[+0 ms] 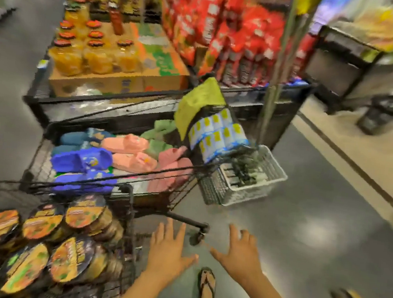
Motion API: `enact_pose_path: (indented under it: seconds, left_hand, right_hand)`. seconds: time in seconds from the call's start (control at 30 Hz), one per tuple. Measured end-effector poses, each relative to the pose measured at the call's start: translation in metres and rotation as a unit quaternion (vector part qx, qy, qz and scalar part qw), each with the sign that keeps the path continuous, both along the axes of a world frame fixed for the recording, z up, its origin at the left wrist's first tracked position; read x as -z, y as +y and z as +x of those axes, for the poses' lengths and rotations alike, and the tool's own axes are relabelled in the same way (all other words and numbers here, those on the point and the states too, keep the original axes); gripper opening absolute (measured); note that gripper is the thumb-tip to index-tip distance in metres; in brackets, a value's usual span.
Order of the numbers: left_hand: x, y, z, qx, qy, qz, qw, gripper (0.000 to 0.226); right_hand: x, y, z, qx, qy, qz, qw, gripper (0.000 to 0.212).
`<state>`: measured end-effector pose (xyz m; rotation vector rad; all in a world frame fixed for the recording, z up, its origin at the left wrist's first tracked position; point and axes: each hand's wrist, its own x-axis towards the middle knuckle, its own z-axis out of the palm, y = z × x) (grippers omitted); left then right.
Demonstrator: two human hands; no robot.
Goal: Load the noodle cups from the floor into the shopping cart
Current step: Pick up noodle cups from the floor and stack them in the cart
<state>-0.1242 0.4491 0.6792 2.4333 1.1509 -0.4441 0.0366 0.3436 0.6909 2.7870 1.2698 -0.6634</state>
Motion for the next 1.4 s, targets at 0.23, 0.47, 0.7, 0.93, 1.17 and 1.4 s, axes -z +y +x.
enact_pose_path:
  seconds: [0.23,0.47,0.7,0.93,1.17,1.4]
  left_hand:
    - [0.003,-0.070,0.083,0.147,-0.014,0.018,0.989,0.093]
    - [0.012,-0.141,0.186,0.241,0.007,0.021,0.970,0.092]
    - [0.020,-0.240,0.306,0.277,-0.004,0.003,0.961,0.089]
    - [0.031,-0.334,0.407,0.342,0.005,0.000,0.940,0.087]
    - [0.052,-0.375,0.493,0.430,0.040,0.003,0.902,0.089]
    - [0.094,-0.399,0.635,0.566,0.066,-0.015,0.822,0.088]
  right_hand:
    - [0.009,-0.114,0.040,0.146,-0.002,-0.007,0.989,0.099]
    - [0.022,-0.213,0.106,0.258,0.041,-0.016,0.965,0.094]
    - [0.033,-0.321,0.199,0.318,0.066,-0.021,0.946,0.093]
    - [0.041,-0.427,0.280,0.397,0.081,-0.017,0.914,0.093]
    - [0.067,-0.480,0.336,0.478,0.123,-0.001,0.870,0.088]
    - [0.117,-0.515,0.414,0.600,0.157,-0.005,0.784,0.103]
